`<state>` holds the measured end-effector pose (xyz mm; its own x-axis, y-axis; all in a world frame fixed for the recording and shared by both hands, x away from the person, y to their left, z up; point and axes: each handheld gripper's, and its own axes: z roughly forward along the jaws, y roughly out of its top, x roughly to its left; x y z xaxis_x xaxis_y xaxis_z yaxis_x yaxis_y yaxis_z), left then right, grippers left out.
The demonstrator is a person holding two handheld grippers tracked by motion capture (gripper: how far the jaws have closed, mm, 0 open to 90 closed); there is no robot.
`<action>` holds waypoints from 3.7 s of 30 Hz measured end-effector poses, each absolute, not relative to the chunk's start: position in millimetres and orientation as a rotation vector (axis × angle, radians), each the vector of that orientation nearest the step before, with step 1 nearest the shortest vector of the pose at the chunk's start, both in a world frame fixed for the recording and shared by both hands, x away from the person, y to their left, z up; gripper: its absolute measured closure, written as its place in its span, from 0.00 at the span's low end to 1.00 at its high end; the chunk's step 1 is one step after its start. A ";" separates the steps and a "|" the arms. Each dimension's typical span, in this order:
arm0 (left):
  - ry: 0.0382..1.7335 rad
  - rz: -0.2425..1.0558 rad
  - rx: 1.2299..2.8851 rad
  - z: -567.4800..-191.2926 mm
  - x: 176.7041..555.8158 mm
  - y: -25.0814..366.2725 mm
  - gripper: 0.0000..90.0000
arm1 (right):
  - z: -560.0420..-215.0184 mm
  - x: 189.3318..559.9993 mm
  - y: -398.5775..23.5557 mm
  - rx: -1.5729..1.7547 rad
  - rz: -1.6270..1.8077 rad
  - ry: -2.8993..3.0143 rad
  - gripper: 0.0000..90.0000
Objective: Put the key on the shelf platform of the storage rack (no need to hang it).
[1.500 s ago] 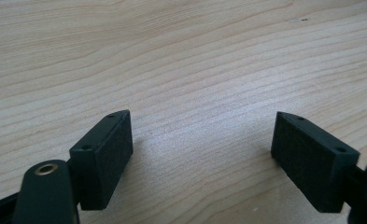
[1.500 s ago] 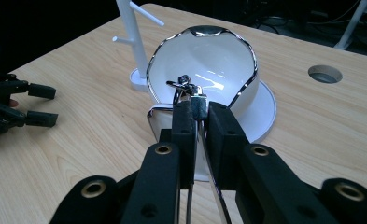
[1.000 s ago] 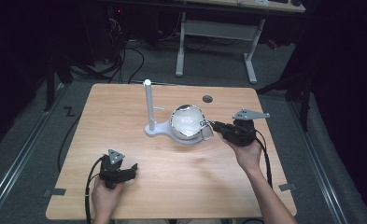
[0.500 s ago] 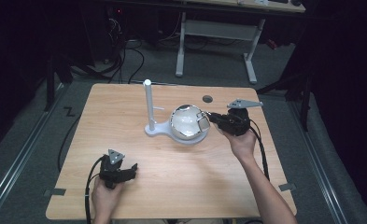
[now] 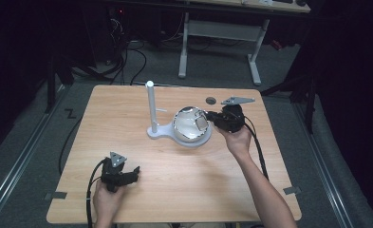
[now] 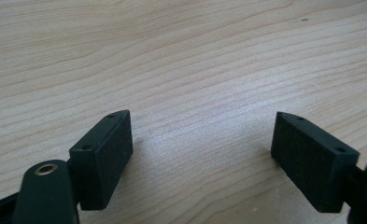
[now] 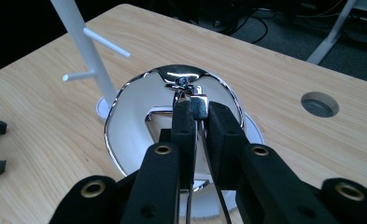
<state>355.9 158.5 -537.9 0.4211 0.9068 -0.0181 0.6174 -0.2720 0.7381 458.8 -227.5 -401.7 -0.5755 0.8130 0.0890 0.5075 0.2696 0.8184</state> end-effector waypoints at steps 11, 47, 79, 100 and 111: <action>1.286 0.545 1.998 -537.9 355.9 158.5 0.23 | -410.8 471.6 -209.0 1.207 1.179 2.244 0.91; 1.286 0.545 2.000 -537.8 355.9 158.6 0.23 | -447.2 498.8 -179.3 1.255 1.098 2.321 0.90; 1.284 0.544 1.999 -537.9 355.9 158.5 0.23 | -420.9 471.1 -226.4 1.243 1.163 2.233 0.59; 1.285 0.545 1.999 -537.9 355.9 158.5 0.23 | -410.5 447.8 -257.2 1.271 1.168 2.206 0.58; 1.284 0.543 2.000 -537.9 355.9 158.5 0.23 | -409.8 431.6 -278.8 1.301 1.180 2.167 0.57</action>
